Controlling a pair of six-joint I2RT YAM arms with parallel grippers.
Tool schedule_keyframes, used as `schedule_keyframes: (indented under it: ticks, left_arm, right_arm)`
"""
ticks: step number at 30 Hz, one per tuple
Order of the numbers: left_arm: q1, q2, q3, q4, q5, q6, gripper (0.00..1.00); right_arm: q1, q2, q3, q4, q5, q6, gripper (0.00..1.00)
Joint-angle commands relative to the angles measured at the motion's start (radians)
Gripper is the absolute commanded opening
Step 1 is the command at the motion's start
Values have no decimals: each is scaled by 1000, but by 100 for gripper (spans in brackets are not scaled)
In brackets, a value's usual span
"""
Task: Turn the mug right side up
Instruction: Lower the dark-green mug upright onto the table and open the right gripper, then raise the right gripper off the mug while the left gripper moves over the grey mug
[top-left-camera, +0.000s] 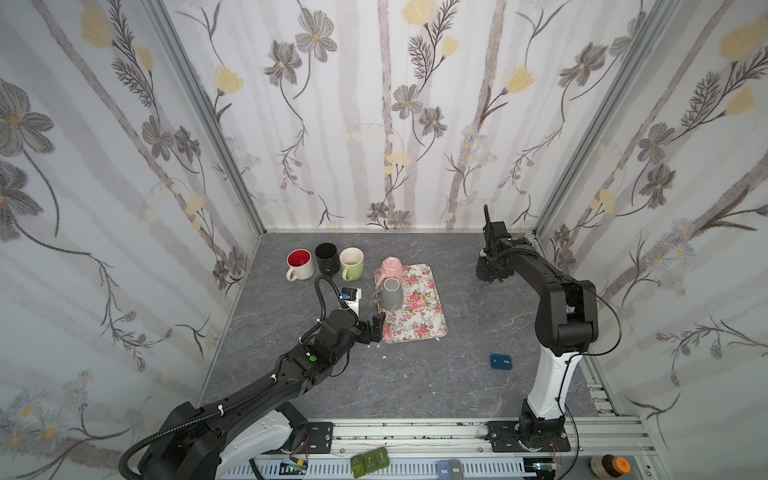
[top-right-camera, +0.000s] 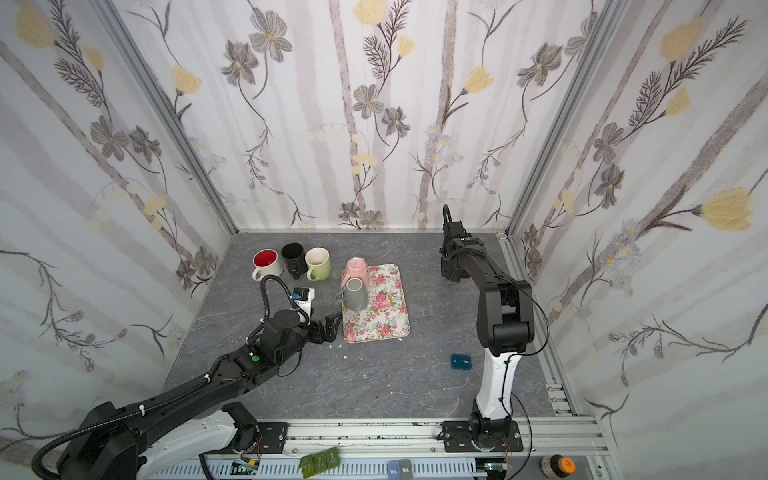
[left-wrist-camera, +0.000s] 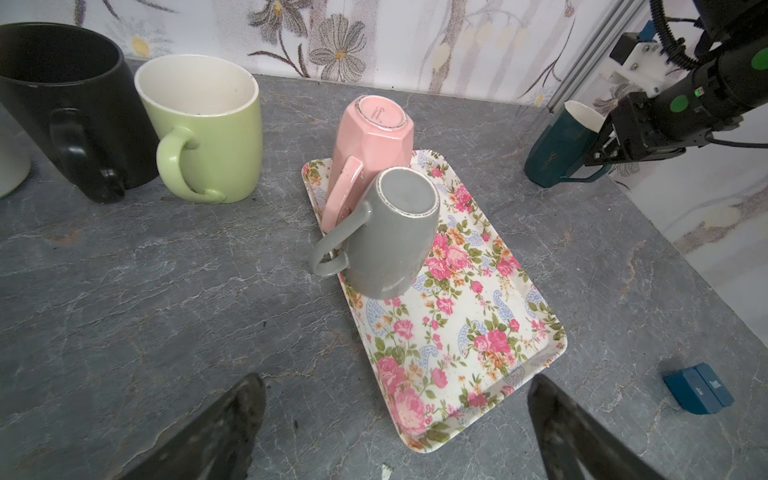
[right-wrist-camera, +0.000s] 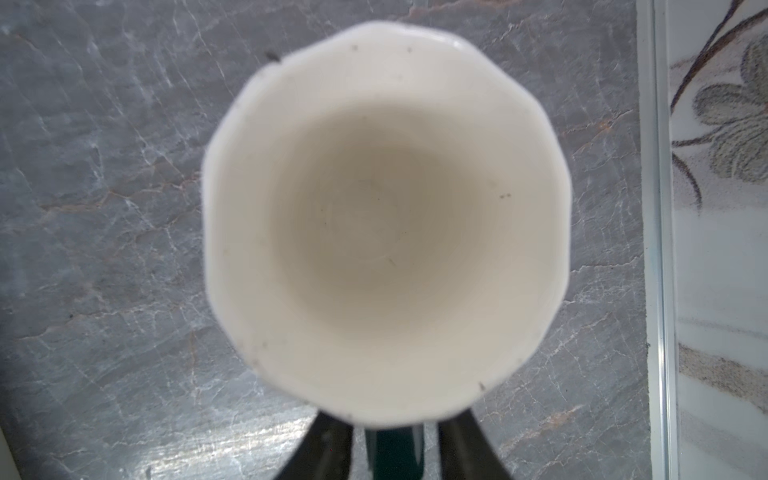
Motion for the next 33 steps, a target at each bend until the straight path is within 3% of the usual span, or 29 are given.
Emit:
schedule_keyframes:
  ticks: [1,10,17,25,33]
  left_arm:
    - [1,2,5,30,-17,5,100]
    - [1,-2,5,23,-26,16,100]
    - [1,-19,3,34,12,29,100]
    - [1,10,17,31,39,40,100]
    - [1,74,61,34,169,94,100]
  right_arm:
    - [0,-22,-3,61,-10,-6,85]
    - [7,-175,-81,139,-40,21,91]
    - [71,-420,-311,335,-254,-3,97]
    - [147,-624,-489,410,-393,82,100]
    - [181,-757,-669,493,-481,147,100]
